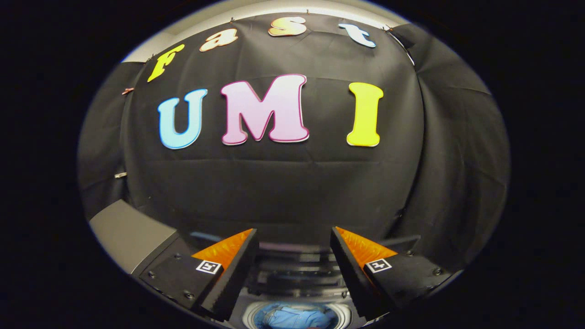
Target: Put the clothes into the washing machine and then close the washing machine lid.
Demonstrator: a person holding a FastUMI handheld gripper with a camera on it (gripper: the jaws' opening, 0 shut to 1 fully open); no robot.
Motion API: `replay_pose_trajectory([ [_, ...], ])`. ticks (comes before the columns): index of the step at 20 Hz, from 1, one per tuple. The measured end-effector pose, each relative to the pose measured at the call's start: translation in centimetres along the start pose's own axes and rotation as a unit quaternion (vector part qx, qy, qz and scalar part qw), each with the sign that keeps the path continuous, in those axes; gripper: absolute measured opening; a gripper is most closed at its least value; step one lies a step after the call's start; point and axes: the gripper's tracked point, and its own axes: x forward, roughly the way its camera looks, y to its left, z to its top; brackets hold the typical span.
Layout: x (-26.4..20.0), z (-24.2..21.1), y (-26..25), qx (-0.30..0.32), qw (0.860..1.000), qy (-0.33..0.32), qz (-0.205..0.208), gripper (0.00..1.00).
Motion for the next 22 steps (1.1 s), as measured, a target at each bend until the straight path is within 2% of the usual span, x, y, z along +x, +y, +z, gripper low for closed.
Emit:
replay_pose_trajectory([
  [1,2.1,-1.7,-1.1,-0.007,0.999,0.034,-0.023,0.98],
  [2,1.4,-1.9,-0.7,0.011,0.999,0.043,-0.015,0.99],
  [3,2.6,-1.2,0.1,0.025,0.999,0.024,-0.022,1.0],
  [4,1.6,-2.7,0.4,0.011,0.999,0.04,-0.022,1.0],
  [5,1.8,-2.1,0.2,0.001,1.0,0.017,-0.019,1.0],
  [7,2.3,-2.3,-0.3,0.007,1.0,0.017,-0.019,1.0],
  [22,-2.5,-3.3,-0.3,0.002,0.998,0.014,-0.055,1.0],
])
